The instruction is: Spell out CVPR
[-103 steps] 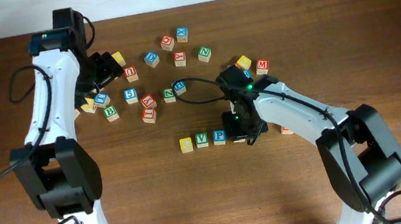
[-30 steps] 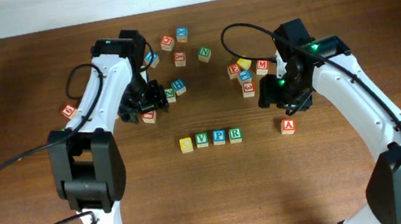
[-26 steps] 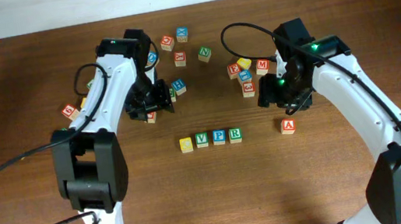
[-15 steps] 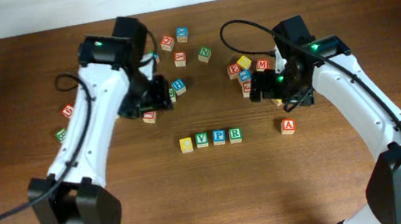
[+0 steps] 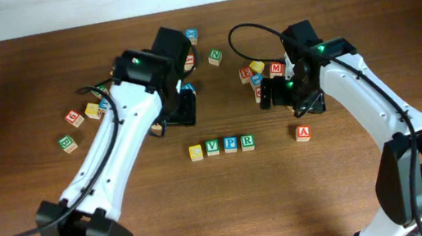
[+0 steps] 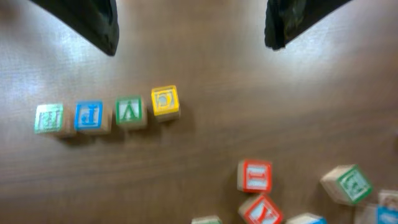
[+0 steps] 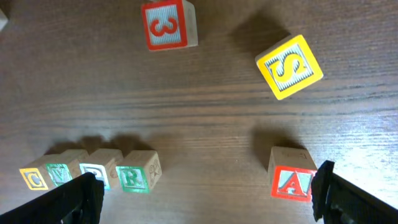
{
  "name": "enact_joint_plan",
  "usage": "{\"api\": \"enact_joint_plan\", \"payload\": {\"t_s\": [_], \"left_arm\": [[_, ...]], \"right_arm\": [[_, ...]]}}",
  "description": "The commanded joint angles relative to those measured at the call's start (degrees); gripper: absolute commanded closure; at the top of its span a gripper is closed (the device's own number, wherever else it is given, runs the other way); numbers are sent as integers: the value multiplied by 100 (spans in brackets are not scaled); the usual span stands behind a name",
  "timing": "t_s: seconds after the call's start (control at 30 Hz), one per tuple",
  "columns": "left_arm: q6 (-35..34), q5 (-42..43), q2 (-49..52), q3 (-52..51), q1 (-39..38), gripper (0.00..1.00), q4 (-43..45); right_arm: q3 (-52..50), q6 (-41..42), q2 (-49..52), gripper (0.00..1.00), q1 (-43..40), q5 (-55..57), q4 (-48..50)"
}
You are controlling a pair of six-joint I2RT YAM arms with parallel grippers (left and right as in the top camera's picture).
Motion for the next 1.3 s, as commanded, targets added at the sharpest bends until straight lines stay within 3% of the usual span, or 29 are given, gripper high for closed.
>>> {"api": "enact_joint_plan", "payload": {"t_s": [0.0, 0.2, 0.23, 0.37, 0.4, 0.5, 0.63, 0.67, 0.77, 1.0, 1.27], "left_arm": [[-149, -68, -20, -929, 140, 30, 568], [-420, 348, -13, -1893, 822, 28, 1475], [-420, 402, 2, -2100, 909, 27, 1593], [-426, 612, 2, -2841, 848, 39, 2280], [-446, 643, 2, -2968, 833, 46, 2420], [-876, 592, 4, -3320, 828, 64, 2796], [-876, 629, 7, -3488, 822, 87, 2833], [-876, 702, 20, -3517, 822, 93, 2833], [-876, 748, 24, -3563, 822, 99, 2900], [-874, 1027, 24, -3569, 782, 100, 3088], [-866, 1606, 535, -3630, 634, 100, 3316]], "right_arm": [[-68, 0, 22, 1, 31, -94, -177], [-107, 2, 37, 3, 269, -61, -299], [-111, 24, 46, 13, 369, 111, -299], [-284, 208, 46, 19, 437, 369, -205], [-402, 149, 46, 19, 439, 365, -157], [-780, 136, 50, 42, 439, 203, 92], [-1209, 140, 50, 54, 439, -140, 592], [-1329, 181, 50, 62, 439, -138, 741], [-1482, 332, 50, 83, 439, -164, 951], [-1700, 737, 52, 96, 743, -46, 1325], [-1808, 785, 52, 96, 844, -63, 1545]]}}
